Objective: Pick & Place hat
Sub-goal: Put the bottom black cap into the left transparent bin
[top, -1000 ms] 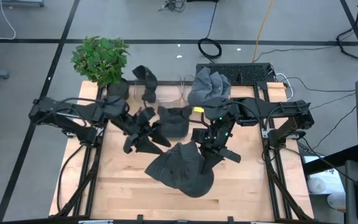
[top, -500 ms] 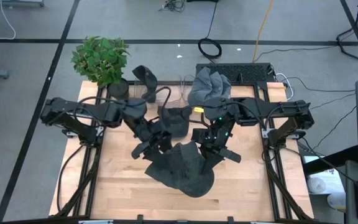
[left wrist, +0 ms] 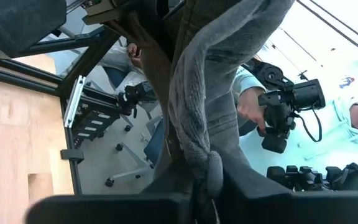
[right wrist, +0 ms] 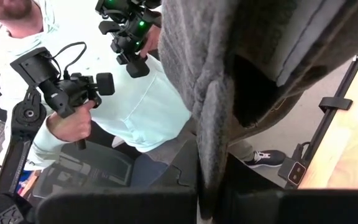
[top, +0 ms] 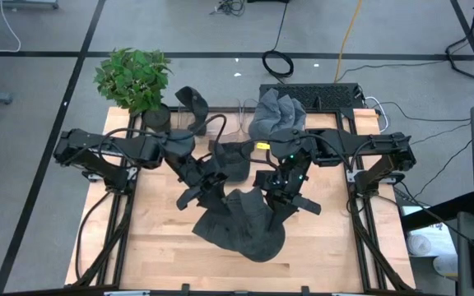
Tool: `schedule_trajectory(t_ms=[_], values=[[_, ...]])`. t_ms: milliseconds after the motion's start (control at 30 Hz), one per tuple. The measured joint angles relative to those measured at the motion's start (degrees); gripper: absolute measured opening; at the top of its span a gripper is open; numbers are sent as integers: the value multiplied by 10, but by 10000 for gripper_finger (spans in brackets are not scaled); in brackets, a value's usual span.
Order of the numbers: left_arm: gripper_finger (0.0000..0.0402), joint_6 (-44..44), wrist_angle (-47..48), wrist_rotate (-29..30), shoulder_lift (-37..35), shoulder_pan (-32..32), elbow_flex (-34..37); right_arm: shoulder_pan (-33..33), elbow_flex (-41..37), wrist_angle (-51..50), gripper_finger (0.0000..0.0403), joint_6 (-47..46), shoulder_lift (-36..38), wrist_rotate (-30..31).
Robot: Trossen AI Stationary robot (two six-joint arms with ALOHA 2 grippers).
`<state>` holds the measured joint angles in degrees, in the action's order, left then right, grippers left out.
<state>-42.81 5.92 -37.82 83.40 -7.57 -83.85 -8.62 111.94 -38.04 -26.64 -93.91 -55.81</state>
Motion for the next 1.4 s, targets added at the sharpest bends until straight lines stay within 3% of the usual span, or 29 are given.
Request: schedule_trajectory(t_ms=[67,333,567,667,867,1067,1400], values=[[18,0,-1,1,0,0,0,0,0,0,0,3,0,0],[17,-22,-1,2,0,2,0,0,0,1,7,-13,0,0],[16,-54,0,11,0,3,1,13,0,0,73,-36,9,21],[16,-54,1,24,-8,2,2,20,0,-18,101,-33,28,58],[16,-73,6,40,-36,9,1,41,1,-67,132,11,73,152],[16,-104,-3,56,-55,25,1,33,1,-95,130,37,118,280],[16,-116,-50,96,-68,64,1,-33,-17,-131,126,68,137,575]])
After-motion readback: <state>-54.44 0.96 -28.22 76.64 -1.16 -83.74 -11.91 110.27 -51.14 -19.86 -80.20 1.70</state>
